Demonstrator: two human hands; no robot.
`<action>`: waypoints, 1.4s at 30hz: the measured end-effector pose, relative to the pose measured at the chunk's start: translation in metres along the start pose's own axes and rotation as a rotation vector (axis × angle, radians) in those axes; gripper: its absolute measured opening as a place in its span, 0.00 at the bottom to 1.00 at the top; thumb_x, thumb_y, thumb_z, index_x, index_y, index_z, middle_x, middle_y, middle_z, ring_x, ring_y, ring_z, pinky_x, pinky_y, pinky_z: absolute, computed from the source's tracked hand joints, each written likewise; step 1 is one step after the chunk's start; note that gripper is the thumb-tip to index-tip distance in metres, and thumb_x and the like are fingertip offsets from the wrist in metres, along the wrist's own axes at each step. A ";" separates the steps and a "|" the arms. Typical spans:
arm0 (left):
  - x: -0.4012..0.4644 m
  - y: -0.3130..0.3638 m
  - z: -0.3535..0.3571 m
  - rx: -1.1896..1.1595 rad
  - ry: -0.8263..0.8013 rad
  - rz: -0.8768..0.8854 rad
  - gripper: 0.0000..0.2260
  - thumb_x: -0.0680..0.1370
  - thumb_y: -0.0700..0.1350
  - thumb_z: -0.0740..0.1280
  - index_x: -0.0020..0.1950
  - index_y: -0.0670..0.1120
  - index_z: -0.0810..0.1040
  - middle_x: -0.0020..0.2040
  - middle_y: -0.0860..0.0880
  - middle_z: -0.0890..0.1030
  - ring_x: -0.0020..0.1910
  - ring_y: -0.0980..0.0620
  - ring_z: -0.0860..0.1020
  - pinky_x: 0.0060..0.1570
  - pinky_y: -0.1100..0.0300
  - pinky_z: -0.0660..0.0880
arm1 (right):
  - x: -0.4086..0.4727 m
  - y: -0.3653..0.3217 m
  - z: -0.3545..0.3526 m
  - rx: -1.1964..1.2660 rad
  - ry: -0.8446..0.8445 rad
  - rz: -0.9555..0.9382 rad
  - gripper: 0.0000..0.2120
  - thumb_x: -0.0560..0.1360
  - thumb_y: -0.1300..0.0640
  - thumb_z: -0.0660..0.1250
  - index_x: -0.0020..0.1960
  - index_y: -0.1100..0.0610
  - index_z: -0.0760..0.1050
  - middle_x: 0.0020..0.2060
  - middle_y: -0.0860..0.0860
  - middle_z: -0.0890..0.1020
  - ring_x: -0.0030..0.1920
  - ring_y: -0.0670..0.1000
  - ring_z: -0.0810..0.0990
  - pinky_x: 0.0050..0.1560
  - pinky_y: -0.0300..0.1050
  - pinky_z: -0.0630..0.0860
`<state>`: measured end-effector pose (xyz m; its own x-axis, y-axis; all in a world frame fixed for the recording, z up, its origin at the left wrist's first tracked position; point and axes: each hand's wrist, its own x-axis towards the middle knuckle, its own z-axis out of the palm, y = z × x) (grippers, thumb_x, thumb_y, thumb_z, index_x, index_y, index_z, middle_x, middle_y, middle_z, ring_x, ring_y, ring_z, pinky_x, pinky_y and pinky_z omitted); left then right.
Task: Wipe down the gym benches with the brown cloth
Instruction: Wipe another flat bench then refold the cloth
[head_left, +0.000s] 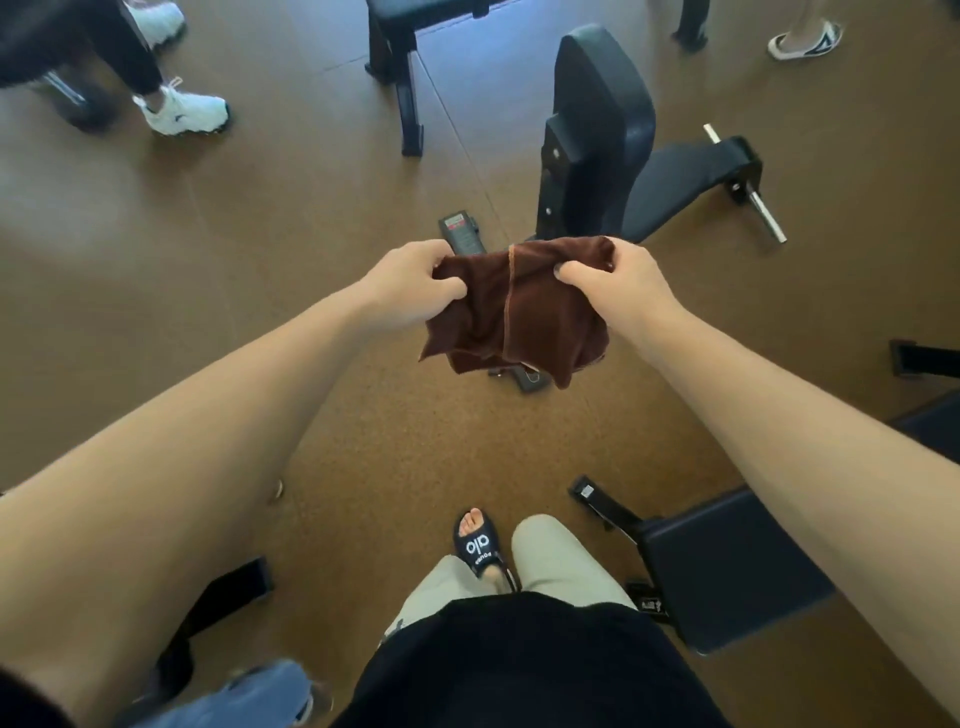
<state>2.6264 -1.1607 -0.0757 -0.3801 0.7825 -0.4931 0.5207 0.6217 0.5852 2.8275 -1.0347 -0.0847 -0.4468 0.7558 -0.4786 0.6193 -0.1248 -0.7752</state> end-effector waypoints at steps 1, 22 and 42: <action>0.011 0.002 -0.006 -0.042 0.008 -0.035 0.02 0.80 0.44 0.66 0.51 0.46 0.77 0.43 0.49 0.80 0.44 0.49 0.78 0.40 0.58 0.73 | 0.009 -0.007 0.007 0.003 0.023 -0.011 0.22 0.80 0.46 0.71 0.71 0.52 0.75 0.61 0.46 0.80 0.60 0.50 0.78 0.59 0.44 0.77; 0.323 0.021 -0.236 -0.328 0.014 -0.204 0.08 0.79 0.41 0.63 0.58 0.45 0.76 0.52 0.43 0.80 0.52 0.45 0.81 0.51 0.48 0.84 | 0.300 -0.222 0.096 0.052 -0.184 -0.240 0.13 0.75 0.63 0.70 0.58 0.53 0.79 0.59 0.51 0.77 0.57 0.51 0.79 0.52 0.42 0.81; 0.631 -0.066 -0.563 -0.194 -0.136 -0.169 0.12 0.69 0.49 0.61 0.48 0.47 0.79 0.52 0.41 0.84 0.52 0.40 0.83 0.61 0.43 0.80 | 0.609 -0.443 0.228 0.876 -0.222 0.266 0.24 0.79 0.50 0.71 0.71 0.59 0.75 0.65 0.59 0.82 0.66 0.59 0.81 0.66 0.54 0.79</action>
<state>1.9221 -0.6880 -0.0631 -0.3366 0.6638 -0.6679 0.2975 0.7479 0.5934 2.1340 -0.6657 -0.1263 -0.5292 0.5049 -0.6819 0.0523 -0.7827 -0.6202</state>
